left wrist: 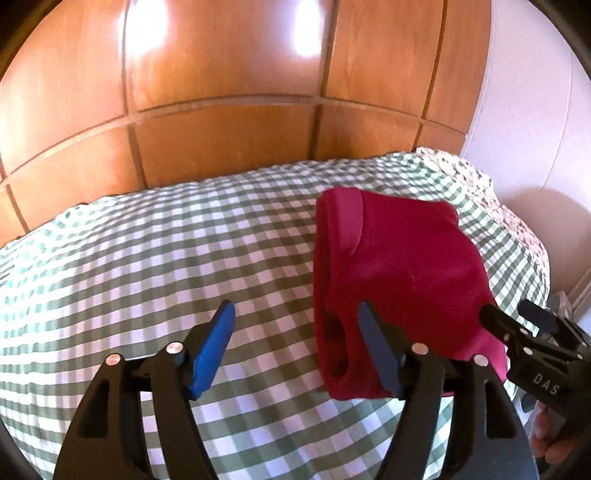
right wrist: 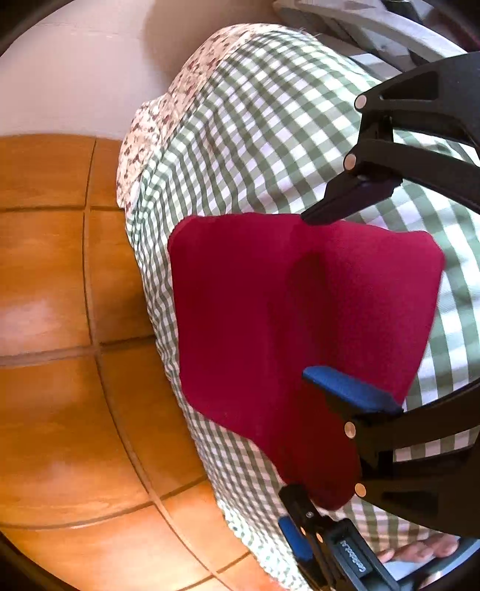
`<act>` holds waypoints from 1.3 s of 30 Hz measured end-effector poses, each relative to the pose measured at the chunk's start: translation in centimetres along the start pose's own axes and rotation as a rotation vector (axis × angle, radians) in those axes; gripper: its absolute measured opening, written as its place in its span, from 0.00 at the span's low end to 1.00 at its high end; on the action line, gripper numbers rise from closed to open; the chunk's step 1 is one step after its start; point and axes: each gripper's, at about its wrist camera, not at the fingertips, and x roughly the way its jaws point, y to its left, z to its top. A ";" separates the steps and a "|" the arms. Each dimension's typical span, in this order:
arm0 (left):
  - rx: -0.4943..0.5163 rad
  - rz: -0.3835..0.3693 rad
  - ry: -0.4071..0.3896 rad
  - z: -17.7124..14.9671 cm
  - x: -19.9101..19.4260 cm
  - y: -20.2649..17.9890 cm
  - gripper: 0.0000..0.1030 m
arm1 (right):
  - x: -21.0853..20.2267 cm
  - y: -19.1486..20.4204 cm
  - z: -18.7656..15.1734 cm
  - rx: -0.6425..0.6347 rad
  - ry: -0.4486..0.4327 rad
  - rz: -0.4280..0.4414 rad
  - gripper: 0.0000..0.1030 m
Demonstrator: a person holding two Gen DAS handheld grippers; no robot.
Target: Fold small clothes
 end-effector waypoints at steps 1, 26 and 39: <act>-0.001 0.008 -0.013 0.0 -0.5 0.1 0.74 | -0.4 0.0 -0.2 0.019 -0.011 -0.001 0.88; -0.075 0.120 -0.114 -1.8 -6.0 1.3 0.95 | -5.0 2.1 -2.1 0.054 -0.130 -0.160 0.96; -0.053 0.137 -0.121 -1.9 -6.2 0.8 0.97 | -5.1 3.0 -2.5 0.008 -0.148 -0.154 0.96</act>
